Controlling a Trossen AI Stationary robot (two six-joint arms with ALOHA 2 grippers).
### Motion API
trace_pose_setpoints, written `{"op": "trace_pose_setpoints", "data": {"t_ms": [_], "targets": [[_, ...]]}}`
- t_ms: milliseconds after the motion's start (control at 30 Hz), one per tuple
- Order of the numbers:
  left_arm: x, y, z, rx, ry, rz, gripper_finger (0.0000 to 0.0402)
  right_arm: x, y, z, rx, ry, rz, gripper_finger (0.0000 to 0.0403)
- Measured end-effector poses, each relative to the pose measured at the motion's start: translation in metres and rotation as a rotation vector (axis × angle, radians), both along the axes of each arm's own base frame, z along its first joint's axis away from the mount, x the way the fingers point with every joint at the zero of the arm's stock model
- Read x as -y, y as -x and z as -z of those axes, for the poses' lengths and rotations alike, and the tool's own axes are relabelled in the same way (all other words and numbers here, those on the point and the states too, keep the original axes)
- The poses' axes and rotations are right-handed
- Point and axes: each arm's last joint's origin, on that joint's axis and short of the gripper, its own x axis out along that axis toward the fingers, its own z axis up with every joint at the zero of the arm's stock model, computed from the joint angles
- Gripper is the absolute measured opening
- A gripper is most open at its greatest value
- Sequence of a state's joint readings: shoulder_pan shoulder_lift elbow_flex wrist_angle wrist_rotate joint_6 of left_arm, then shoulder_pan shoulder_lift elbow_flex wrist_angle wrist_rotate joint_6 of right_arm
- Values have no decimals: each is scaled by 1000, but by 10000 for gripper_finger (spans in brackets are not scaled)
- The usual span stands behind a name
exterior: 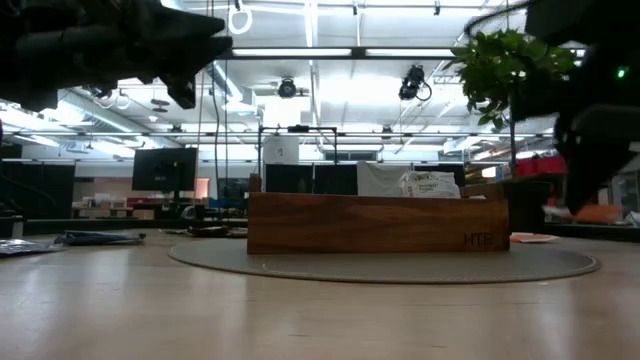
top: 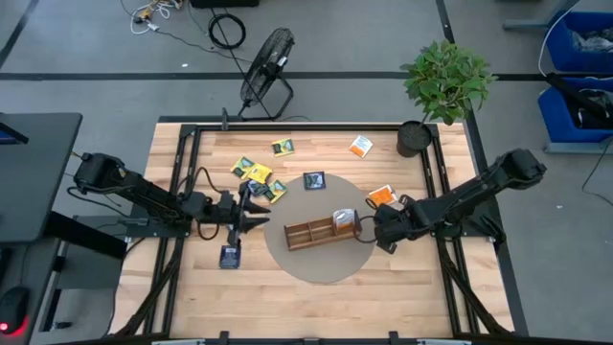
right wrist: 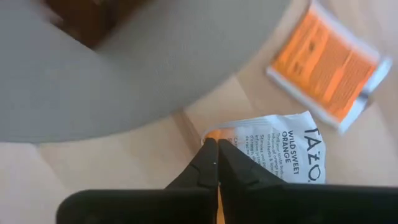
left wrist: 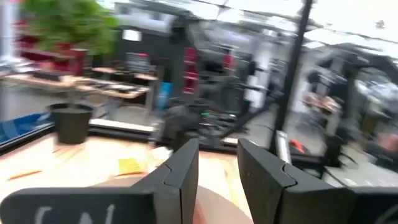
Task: Pick & Place Tea
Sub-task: Put the orange tea bag into the right section of the wooden organizer
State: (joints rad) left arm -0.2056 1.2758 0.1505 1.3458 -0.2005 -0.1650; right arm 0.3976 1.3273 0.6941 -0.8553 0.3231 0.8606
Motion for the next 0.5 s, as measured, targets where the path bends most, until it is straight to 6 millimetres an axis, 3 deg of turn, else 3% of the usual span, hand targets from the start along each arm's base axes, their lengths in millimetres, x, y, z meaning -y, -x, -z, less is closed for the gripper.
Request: {"op": "trace_pose_setpoints", "data": {"t_ms": [167, 500], "targets": [[-6, 0, 1, -4, 130, -157, 117, -17, -8, -21, 95, 142, -169, 0], [-9, -17, -10, -16, 310, -120, 117, -48, -31, -57, 238, 451, -529, 0]]}}
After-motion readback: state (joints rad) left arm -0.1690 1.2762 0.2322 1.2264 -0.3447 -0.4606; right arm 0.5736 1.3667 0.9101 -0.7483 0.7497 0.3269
